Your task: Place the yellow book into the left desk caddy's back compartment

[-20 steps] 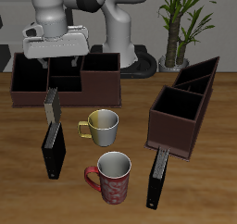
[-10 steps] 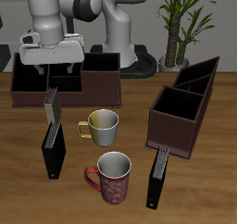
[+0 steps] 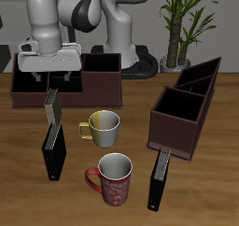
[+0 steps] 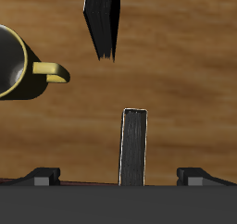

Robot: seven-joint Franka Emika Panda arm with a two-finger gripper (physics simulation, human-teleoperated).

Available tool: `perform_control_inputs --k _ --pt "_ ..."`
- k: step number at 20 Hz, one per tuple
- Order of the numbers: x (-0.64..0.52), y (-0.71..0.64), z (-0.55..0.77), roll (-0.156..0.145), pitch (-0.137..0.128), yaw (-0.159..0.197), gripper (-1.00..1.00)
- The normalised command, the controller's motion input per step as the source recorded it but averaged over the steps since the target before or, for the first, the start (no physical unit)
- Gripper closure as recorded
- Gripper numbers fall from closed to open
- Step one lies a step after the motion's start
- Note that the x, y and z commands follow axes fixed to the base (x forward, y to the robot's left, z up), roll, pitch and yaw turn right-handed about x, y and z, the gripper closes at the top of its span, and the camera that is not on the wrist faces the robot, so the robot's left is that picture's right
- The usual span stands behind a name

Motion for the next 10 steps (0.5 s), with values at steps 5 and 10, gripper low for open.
perform_control_inputs --k 5,10 --pt "0.04 -0.16 -0.08 -0.020 0.003 -0.025 -1.00" --pt "0.07 -0.10 -0.11 -0.009 0.018 -0.001 -1.00"
